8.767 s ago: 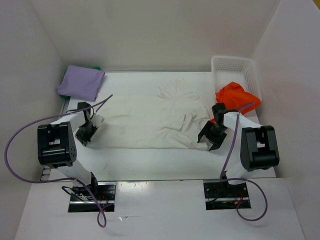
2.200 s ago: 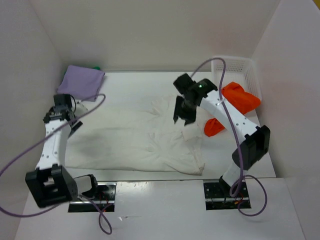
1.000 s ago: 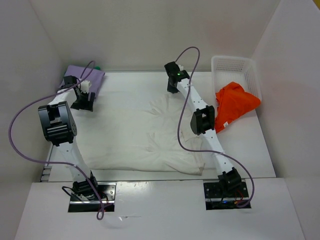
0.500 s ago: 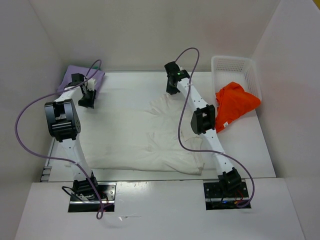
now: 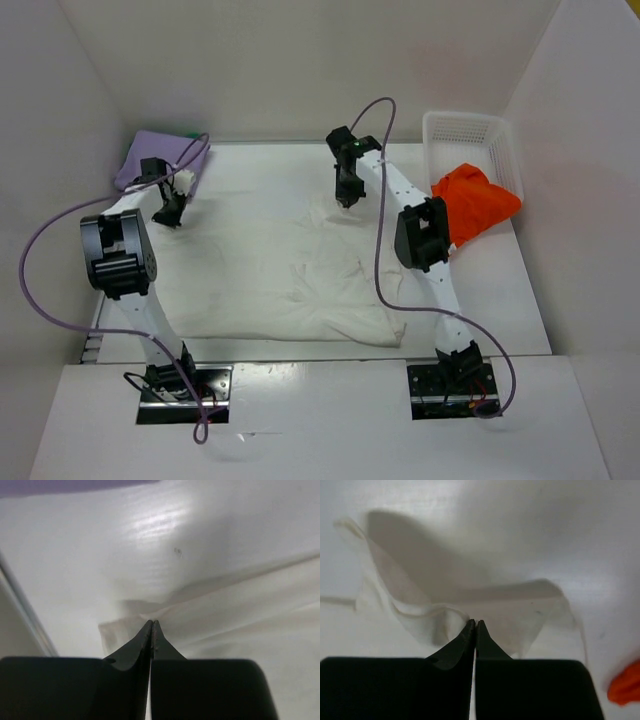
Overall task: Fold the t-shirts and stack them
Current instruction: Grap the side of the flattened tshirt furthest away from the robot with both arms, then fold the other side of the tshirt into a rectangle
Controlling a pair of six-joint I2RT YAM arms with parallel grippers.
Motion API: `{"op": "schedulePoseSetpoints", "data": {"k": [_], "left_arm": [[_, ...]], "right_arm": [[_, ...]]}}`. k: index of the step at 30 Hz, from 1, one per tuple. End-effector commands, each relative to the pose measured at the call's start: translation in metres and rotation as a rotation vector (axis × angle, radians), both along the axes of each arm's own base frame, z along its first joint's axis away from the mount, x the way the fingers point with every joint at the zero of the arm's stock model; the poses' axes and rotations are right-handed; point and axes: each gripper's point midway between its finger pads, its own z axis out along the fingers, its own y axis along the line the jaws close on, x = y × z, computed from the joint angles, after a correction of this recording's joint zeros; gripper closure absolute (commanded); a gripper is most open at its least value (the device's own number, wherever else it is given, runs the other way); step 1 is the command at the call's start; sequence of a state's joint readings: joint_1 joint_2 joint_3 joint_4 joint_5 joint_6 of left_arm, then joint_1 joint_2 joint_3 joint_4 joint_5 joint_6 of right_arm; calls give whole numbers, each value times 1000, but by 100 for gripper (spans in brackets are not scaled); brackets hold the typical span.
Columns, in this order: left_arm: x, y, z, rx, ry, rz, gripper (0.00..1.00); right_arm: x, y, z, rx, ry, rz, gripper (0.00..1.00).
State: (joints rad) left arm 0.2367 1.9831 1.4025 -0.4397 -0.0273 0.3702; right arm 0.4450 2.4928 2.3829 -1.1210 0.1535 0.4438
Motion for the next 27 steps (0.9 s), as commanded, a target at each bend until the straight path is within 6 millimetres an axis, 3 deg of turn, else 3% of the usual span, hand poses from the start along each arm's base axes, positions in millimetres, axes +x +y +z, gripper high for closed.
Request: {"op": "schedulePoseSetpoints", "data": {"k": [1,2,3,5,6,10,11,12,14,16,17,20,23,26,27], "left_arm": [[3,5,59,122,-130,-101,100],[2,2,65,143,-142,-120,100],[-5,2,72,164,-150,-146,100],[-13,1,77,180,-152,-169,100],[-14,3,88,206,-178,-170,100],[-30,5,95,245,-166,-194,100],[-38,3,92,243,-158,-194,100],[-43,3,90,250,-151,-208,100],[-53,3,91,268,-144,-213,100],[-70,4,77,276,-92,-215,100],[-75,5,79,287,-92,-208,100],[-95,7,72,313,-60,-199,100],[-102,7,77,324,-66,-192,100],[-108,8,86,337,-74,-184,100],[-112,7,81,335,-52,-195,100]], "right_arm": [[-41,21,77,50,-87,50,100],[-47,18,103,79,-131,39,100],[-59,11,93,68,-100,27,100],[-77,11,97,92,-99,22,100],[-91,3,97,94,-103,22,100],[-138,-9,88,140,-52,-15,100],[-157,-13,71,147,5,-30,100],[-165,-14,80,181,-16,-33,100],[-182,-15,68,202,9,-39,100],[-192,-15,72,227,3,-42,100],[-200,-19,65,221,22,-58,100],[-212,-22,70,249,16,-58,100],[-220,-27,77,252,11,-57,100],[-232,-30,72,262,35,-50,100],[-233,-27,70,275,41,-45,100]]}}
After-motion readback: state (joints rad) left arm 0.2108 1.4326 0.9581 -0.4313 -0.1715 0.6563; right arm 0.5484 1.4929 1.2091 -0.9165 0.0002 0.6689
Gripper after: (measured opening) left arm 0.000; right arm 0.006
